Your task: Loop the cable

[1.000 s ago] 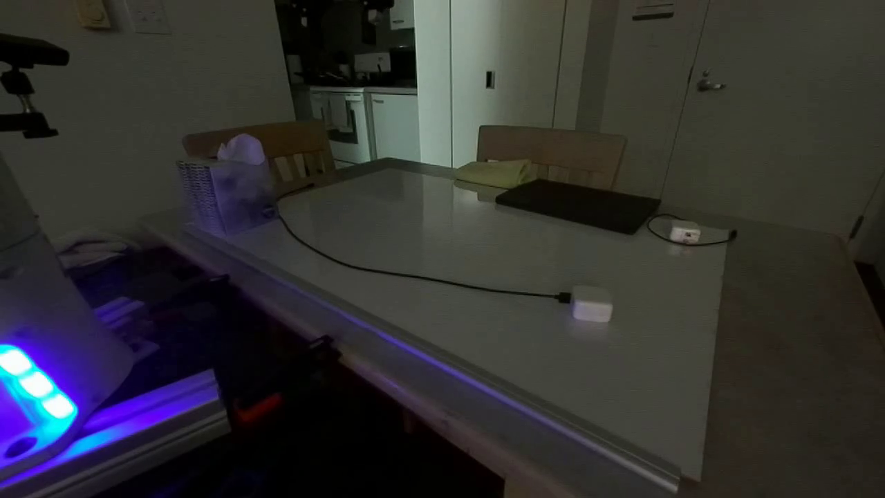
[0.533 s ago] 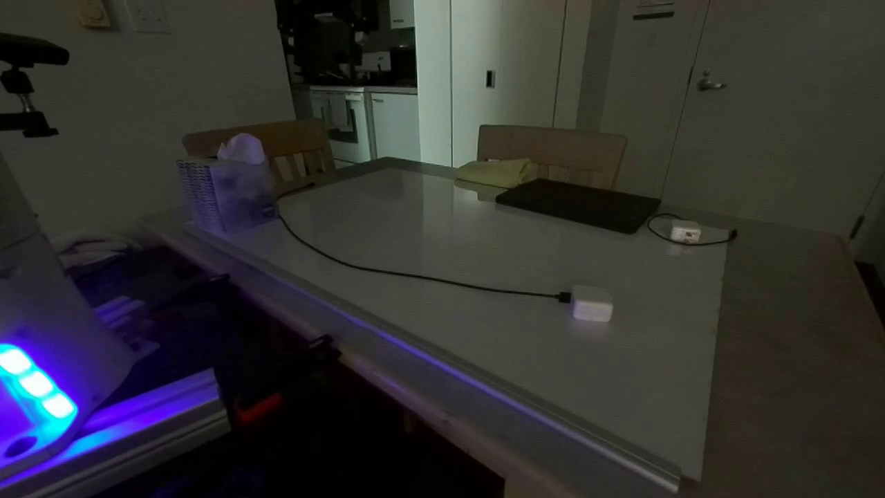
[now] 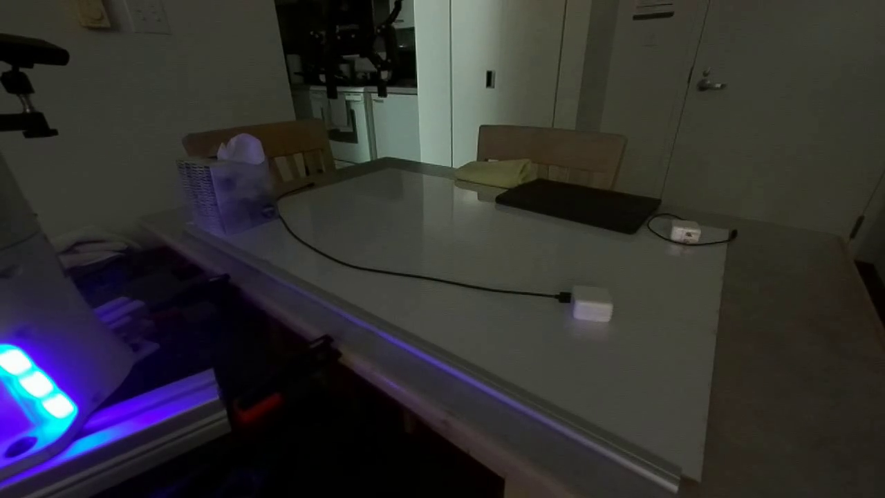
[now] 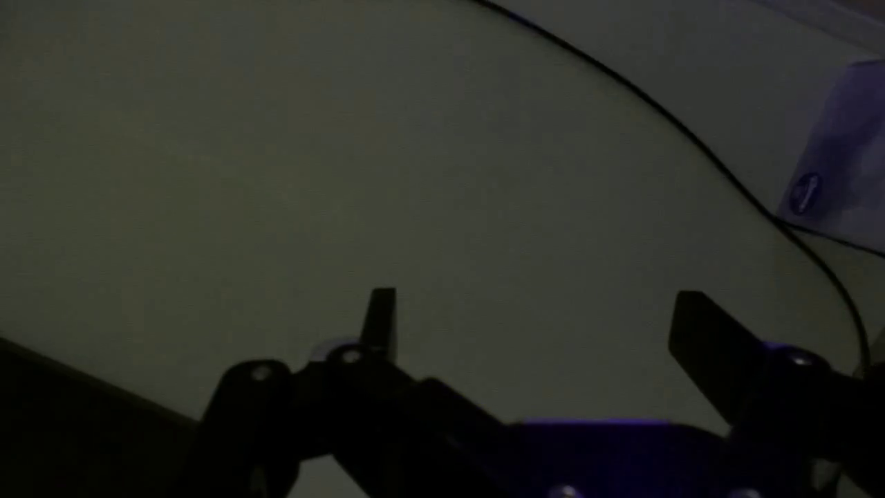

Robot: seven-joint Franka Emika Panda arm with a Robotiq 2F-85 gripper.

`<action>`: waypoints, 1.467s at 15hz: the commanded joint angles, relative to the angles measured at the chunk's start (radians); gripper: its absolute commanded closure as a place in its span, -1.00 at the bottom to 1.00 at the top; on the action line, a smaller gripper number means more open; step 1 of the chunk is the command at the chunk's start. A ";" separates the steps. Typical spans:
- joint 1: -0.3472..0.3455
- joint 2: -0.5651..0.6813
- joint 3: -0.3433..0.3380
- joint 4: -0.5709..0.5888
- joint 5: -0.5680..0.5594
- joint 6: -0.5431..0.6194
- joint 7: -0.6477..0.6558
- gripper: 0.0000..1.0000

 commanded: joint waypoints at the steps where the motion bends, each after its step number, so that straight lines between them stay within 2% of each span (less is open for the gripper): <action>1: -0.003 0.009 0.004 0.002 0.023 0.028 -0.013 -1.00; 6: -0.005 0.032 0.003 0.010 0.041 0.041 -0.016 -1.00; 11: 0.012 0.123 0.020 0.088 0.050 0.083 -0.006 -1.00; 14: 0.029 0.218 0.045 0.190 0.061 0.106 -0.036 -1.00; 17: 0.050 0.322 0.077 0.318 0.045 0.073 -0.076 -1.00; 22: 0.051 0.457 0.129 0.476 0.061 0.060 -0.222 -1.00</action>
